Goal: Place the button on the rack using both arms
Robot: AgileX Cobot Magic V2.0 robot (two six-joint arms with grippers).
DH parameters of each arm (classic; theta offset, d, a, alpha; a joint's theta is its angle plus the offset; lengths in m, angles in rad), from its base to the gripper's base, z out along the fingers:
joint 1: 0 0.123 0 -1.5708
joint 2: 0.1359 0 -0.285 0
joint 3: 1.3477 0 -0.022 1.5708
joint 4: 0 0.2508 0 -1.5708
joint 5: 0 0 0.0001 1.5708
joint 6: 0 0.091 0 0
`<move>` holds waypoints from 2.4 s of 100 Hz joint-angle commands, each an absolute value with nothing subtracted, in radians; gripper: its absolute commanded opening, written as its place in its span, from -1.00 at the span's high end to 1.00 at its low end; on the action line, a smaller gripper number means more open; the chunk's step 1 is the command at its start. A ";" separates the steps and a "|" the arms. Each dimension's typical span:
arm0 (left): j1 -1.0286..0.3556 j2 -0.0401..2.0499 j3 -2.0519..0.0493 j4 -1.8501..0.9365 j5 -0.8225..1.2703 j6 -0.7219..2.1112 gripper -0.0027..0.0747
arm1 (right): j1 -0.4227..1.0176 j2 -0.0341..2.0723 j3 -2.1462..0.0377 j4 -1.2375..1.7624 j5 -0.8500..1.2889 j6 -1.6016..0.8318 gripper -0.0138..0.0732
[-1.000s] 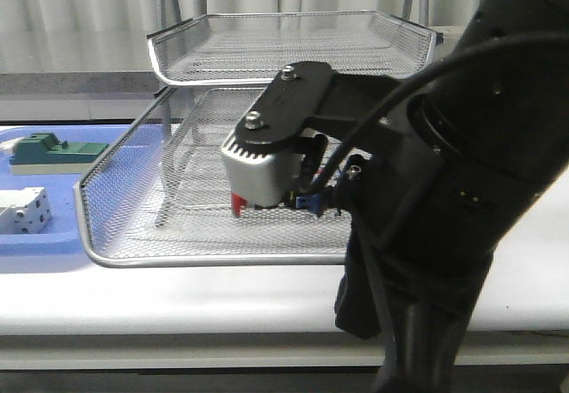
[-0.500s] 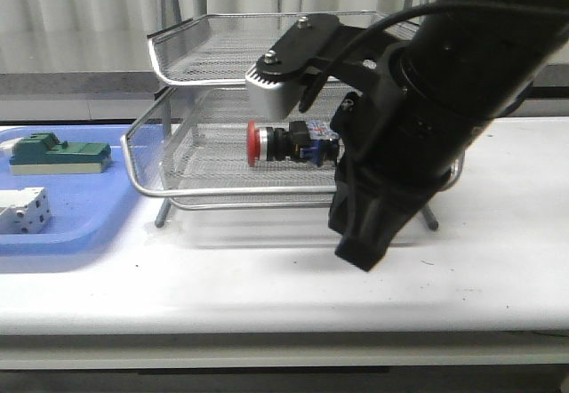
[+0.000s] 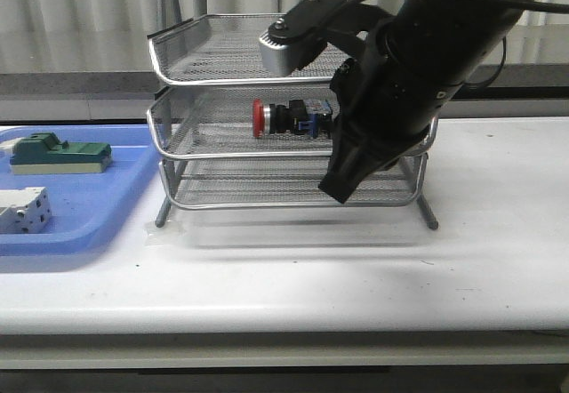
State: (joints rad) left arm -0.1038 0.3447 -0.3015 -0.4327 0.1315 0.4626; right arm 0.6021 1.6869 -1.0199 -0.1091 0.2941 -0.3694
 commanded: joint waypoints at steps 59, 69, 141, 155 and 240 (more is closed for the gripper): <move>-0.104 0.352 -0.330 -0.445 0.054 0.453 0.98 | 0.365 1.272 -0.999 0.006 0.396 -0.264 0.81; -0.104 0.352 -0.330 -0.445 0.054 0.453 0.98 | 0.267 1.189 -0.955 0.006 0.396 -0.236 0.81; -0.104 0.352 -0.330 -0.445 0.054 0.453 0.98 | 0.004 0.545 -0.491 0.101 0.242 -0.227 0.81; -0.104 0.352 -0.330 -0.445 0.054 0.453 0.98 | 0.004 0.430 -0.432 0.101 0.231 -0.227 0.81; -0.104 0.352 -0.330 -0.445 0.054 0.453 0.98 | 0.004 0.316 -0.409 0.101 0.250 -0.227 0.81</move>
State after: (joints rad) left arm -0.1038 0.3447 -0.3015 -0.4327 0.1315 0.4626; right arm 0.0099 0.3085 -0.3830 0.0956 0.3234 -0.2283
